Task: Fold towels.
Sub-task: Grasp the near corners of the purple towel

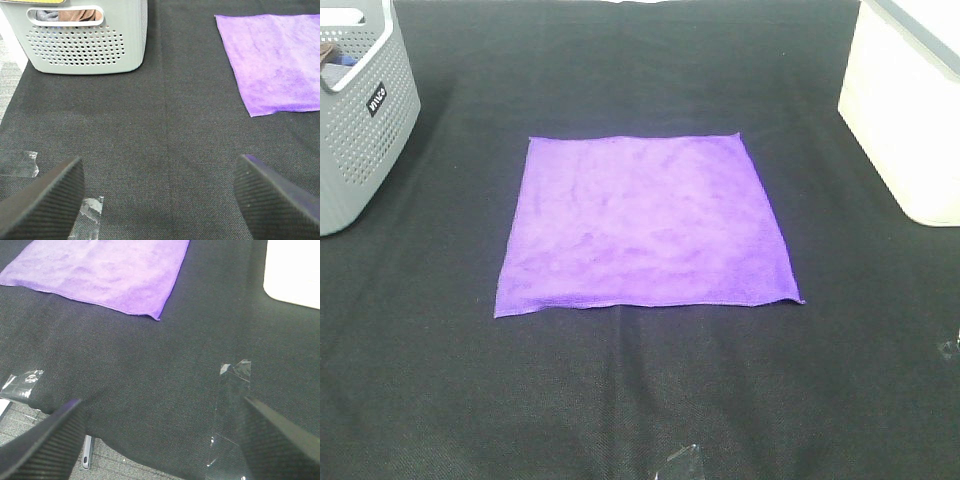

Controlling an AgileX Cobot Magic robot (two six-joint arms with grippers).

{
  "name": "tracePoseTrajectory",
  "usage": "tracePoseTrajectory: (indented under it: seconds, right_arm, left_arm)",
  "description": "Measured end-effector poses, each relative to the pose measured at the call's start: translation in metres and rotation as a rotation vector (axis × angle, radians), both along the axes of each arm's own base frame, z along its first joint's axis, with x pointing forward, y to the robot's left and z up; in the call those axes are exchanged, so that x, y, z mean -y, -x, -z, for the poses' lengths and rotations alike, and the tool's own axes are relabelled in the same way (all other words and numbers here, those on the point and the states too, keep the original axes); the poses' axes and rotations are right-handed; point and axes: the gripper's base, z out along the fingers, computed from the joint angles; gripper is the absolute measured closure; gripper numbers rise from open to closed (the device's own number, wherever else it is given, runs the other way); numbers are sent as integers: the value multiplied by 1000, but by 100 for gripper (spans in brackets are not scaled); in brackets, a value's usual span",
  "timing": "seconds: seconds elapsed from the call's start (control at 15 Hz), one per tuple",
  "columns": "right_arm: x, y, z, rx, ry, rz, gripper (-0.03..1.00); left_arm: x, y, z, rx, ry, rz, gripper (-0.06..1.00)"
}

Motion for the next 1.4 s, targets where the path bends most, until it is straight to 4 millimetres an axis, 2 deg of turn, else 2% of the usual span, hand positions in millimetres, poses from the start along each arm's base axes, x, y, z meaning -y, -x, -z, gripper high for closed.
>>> tracePoseTrajectory:
  seconds: [0.07,0.2,0.33,1.0,1.2,1.4]
  right_arm:
    - [0,0,0,0,0,0,18]
    - [0,0,0,0,0,0,18]
    - [0,0,0,0,0,0,18]
    - [0,0,0,0,3,2,17]
    - [0,0,0,1,3,2,4]
    - [0,0,0,1,3,2,0]
  left_arm:
    - [0,0,0,0,-2,-1,17]
    - [-1,0,0,0,-7,-5,3]
    - [-1,0,0,0,-7,-5,-4]
    - [-1,0,0,0,-7,-7,-4]
    - [-1,0,0,0,-7,-7,-4]
    - [-1,0,0,0,-7,-7,-4]
